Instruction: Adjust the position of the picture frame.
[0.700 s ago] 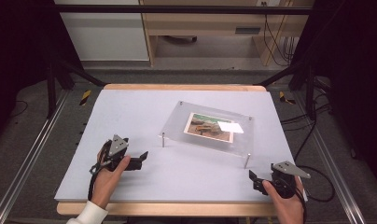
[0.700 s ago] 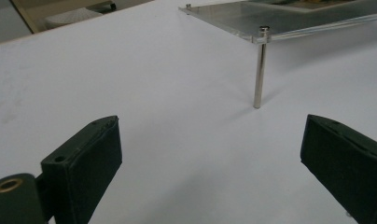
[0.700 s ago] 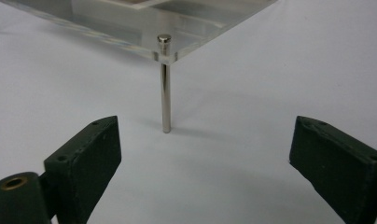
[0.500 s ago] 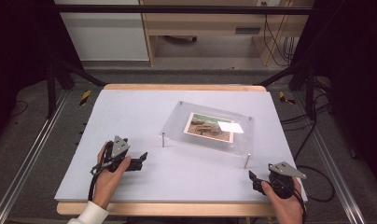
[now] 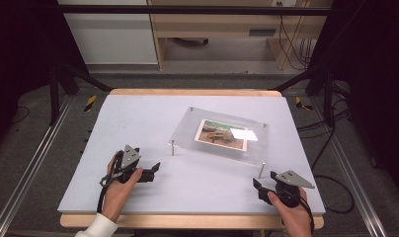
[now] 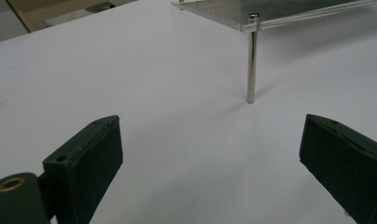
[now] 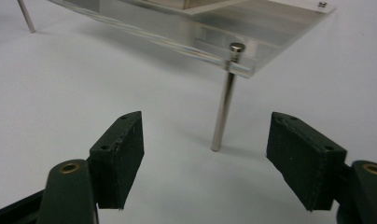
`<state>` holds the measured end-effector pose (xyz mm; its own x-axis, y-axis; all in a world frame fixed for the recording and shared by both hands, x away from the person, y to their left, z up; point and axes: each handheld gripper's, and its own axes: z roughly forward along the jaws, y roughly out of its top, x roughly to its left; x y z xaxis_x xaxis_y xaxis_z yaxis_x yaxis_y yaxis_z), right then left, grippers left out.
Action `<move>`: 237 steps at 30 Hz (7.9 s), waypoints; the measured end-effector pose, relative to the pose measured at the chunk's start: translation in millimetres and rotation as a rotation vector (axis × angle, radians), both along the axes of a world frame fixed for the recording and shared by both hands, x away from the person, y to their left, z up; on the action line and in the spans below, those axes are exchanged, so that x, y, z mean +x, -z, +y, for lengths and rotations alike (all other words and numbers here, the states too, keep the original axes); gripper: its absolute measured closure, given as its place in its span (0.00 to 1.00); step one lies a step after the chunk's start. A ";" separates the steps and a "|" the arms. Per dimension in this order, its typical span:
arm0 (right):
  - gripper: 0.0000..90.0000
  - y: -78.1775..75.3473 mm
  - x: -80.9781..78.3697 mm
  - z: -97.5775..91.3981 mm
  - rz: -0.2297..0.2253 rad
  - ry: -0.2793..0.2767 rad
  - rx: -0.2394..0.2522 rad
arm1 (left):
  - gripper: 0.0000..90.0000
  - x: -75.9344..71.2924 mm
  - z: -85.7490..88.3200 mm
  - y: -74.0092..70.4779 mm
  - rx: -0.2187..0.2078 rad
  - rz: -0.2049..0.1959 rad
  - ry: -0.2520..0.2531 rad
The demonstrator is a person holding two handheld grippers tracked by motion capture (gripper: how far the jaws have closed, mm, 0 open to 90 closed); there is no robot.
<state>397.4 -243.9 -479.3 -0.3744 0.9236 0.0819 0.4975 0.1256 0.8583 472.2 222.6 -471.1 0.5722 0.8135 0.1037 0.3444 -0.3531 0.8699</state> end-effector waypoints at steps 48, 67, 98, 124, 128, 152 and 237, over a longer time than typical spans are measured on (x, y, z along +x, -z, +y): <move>0.94 -9.5 49.1 -9.9 -0.024 -0.007 0.250 | 0.17 9.1 -20.2 -16.3 -0.101 -0.002 0.049; 0.94 -11.6 51.8 -13.2 -0.010 -0.015 0.262 | 0.69 66.2 -56.1 -2.5 -0.214 0.070 0.057; 0.94 -14.0 49.4 -10.7 -0.034 0.016 0.211 | 0.88 75.7 -63.0 -12.0 -0.262 0.102 0.065; 0.94 -53.0 94.8 53.5 -0.165 -0.118 0.164 | 0.93 27.1 15.2 -51.2 -0.300 -0.041 -0.057; 0.94 -53.1 106.8 66.5 -0.163 -0.138 0.153 | 0.93 27.4 25.3 -46.8 -0.311 -0.053 -0.080; 0.94 -21.0 103.4 70.5 -0.028 -0.178 0.081 | 0.93 19.4 26.8 -9.2 -0.233 0.061 -0.077; 0.11 -22.4 77.8 59.2 0.076 -0.190 0.064 | 0.10 -2.2 40.7 -21.3 -0.222 0.157 0.027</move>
<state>475.2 -184.6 -456.9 -0.5316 0.8291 0.1729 0.5338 0.1695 0.8285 470.1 263.3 -449.8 0.5890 0.7906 -0.1674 0.4745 -0.1706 0.8636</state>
